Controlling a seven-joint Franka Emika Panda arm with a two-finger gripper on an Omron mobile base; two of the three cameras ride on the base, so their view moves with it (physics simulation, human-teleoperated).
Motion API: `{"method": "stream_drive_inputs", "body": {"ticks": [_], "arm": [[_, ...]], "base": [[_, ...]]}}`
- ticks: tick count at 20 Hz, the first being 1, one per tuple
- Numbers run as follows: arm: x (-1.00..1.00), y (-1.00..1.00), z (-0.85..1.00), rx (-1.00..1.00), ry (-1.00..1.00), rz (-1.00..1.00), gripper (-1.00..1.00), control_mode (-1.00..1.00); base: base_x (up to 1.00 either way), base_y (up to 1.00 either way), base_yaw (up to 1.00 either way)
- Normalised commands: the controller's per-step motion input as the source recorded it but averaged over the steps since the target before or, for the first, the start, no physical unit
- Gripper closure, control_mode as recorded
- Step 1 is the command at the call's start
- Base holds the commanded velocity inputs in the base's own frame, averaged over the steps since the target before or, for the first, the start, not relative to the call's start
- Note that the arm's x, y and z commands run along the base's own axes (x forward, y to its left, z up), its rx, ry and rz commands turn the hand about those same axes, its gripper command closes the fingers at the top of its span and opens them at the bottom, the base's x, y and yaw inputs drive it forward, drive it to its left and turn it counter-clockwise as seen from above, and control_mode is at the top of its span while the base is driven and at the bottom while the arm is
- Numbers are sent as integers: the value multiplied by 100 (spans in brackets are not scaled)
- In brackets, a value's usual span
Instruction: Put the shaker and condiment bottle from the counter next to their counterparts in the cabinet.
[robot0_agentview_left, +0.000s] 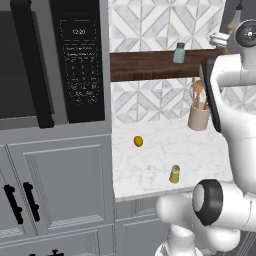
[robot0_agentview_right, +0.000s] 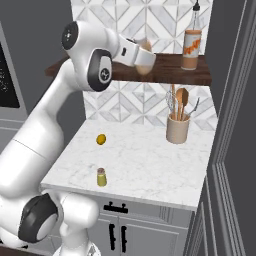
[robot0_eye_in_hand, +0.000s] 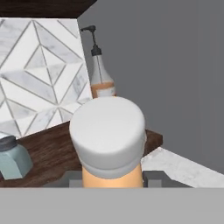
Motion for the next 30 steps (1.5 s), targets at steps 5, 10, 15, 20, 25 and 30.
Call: {"method": "stream_drive_inputs", "body": {"ticks": [5, 10, 15, 20, 25, 30], "arm": [[11, 23, 4, -6, 7, 0, 100, -100], [14, 3, 0, -1, 0, 1, 100, -100], [18, 0, 0, 0, 0, 0, 100, -100], [3, -1, 0, 0, 0, 2, 100, -100], [9, -5, 0, 0, -2, 1, 100, -100], [20, -2, 0, 0, 0, 0, 100, -100]], "base": [[0, 0, 0], [0, 0, 0], [0, 0, 0], [0, 0, 0], [0, 0, 0], [0, 0, 0]]}}
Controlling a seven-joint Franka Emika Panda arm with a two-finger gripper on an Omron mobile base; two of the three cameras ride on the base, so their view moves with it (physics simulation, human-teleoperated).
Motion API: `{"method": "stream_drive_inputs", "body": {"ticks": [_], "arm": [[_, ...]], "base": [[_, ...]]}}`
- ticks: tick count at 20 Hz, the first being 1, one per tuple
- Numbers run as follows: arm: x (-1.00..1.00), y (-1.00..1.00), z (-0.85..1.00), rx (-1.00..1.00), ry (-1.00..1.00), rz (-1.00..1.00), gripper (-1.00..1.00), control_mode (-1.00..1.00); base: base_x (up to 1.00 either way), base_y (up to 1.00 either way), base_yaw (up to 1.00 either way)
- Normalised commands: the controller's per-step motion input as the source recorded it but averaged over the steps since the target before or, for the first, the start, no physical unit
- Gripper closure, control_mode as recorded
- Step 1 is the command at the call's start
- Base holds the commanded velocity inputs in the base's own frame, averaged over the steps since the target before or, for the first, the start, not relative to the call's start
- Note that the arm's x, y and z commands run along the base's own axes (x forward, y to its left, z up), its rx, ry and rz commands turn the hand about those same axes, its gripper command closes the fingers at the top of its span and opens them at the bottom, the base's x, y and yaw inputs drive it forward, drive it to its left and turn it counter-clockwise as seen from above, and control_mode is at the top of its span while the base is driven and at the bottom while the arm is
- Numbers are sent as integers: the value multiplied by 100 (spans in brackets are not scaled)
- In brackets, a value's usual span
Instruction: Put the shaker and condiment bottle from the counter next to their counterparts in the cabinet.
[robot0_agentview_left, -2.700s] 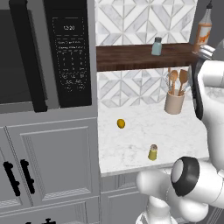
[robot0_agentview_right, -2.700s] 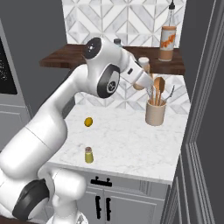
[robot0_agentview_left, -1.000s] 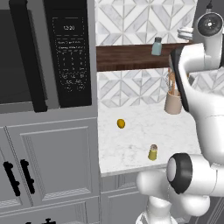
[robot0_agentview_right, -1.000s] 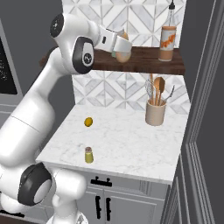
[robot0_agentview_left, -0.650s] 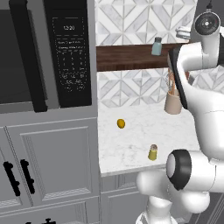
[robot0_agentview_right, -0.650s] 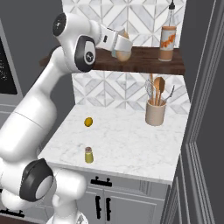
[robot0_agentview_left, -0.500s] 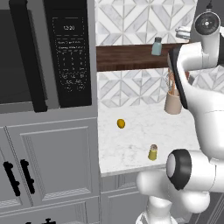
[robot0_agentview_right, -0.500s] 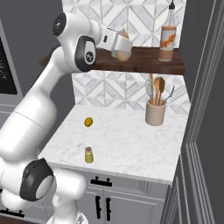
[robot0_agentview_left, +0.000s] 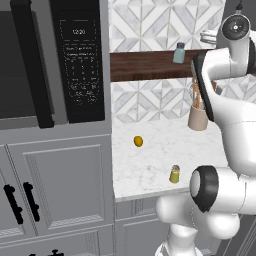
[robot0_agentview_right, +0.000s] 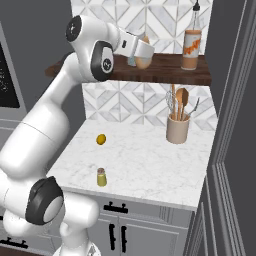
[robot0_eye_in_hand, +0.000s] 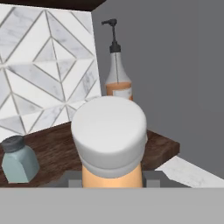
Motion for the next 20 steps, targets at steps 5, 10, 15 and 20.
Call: {"method": "stream_drive_inputs", "body": {"ticks": [5, 10, 15, 20], "arm": [[23, -5, 0, 0, 0, 0, 100, -100], [32, -15, 0, 0, 0, 0, 100, -100], [22, -20, 0, 0, 0, 0, 100, -100], [15, -15, 0, 0, 0, 0, 100, -100]], "base": [[0, 0, 0], [0, 0, 0], [0, 0, 0], [0, 0, 0]]}}
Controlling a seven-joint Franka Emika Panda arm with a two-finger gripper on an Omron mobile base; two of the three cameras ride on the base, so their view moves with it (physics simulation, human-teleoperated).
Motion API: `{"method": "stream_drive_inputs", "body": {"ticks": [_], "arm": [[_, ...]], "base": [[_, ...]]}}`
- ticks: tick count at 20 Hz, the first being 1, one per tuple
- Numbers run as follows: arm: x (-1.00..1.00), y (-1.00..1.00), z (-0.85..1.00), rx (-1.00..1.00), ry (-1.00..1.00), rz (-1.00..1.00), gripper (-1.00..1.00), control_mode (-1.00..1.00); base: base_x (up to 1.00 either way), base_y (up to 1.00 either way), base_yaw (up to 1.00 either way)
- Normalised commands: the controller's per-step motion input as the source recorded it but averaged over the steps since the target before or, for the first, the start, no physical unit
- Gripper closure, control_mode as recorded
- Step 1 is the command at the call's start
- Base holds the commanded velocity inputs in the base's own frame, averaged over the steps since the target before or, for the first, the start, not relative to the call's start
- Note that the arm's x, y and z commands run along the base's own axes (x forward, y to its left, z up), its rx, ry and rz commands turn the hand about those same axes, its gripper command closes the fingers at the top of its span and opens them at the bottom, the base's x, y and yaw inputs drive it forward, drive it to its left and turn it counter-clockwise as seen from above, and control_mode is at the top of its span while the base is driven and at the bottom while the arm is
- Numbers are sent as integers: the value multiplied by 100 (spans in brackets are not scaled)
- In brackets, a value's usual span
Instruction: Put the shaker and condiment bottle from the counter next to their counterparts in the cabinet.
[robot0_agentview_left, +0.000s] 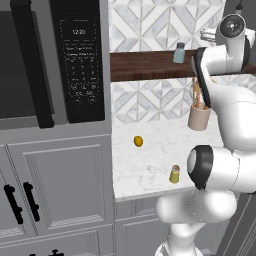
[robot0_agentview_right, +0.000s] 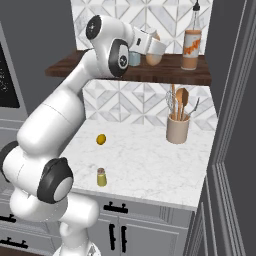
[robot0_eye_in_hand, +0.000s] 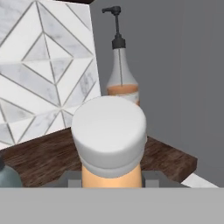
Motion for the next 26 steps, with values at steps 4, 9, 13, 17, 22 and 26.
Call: {"method": "stream_drive_inputs", "body": {"ticks": [4, 9, 13, 17, 22, 26], "arm": [[14, -4, -6, 0, 0, 0, 100, -100], [15, -2, -14, 0, 0, 0, 100, -100], [19, -7, -14, 0, 0, 0, 100, -100], [23, -12, -8, 0, 0, 0, 100, -100], [19, -15, -8, 0, 0, 0, 100, -100], [17, -15, -8, 0, 0, 0, 100, -100]], "base": [[0, 0, 0], [0, 0, 0], [0, 0, 0], [0, 0, 0], [0, 0, 0], [0, 0, 0]]}}
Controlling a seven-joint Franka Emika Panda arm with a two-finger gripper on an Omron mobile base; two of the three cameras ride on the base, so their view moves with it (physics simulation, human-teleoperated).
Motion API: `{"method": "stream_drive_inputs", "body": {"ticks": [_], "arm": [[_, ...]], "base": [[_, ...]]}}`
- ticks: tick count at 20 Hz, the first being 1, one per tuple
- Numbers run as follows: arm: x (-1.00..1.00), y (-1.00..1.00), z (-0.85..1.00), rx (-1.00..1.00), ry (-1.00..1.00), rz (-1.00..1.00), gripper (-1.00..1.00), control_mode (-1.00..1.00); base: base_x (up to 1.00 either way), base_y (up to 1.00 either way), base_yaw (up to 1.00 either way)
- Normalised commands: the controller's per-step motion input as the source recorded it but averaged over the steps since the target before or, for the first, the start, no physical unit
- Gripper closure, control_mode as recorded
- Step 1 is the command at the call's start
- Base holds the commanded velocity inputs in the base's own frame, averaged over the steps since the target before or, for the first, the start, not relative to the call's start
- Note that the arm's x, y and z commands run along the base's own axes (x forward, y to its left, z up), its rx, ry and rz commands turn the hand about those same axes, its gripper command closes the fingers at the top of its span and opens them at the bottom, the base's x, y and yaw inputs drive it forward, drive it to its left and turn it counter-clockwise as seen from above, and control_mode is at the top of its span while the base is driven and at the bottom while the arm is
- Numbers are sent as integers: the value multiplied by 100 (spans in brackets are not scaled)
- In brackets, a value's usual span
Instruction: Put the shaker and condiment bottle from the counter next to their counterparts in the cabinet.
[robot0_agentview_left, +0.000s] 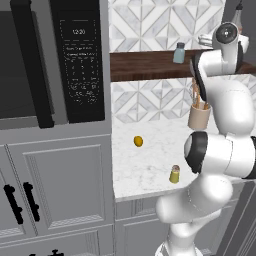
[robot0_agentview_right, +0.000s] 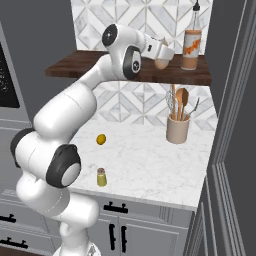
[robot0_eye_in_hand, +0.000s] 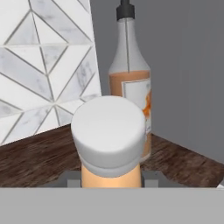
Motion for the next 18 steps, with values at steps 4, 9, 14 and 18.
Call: {"method": "stream_drive_inputs", "body": {"ticks": [4, 9, 14, 18], "arm": [[16, -15, -6, 0, 0, 0, 100, -100], [18, -13, -6, 0, 0, 0, 100, -100], [23, -8, -6, 0, 0, 0, 100, -100], [25, -5, -6, 0, 0, 0, 100, -100]], "base": [[0, 0, 0], [0, 0, 0], [0, 0, 0], [0, 0, 0]]}}
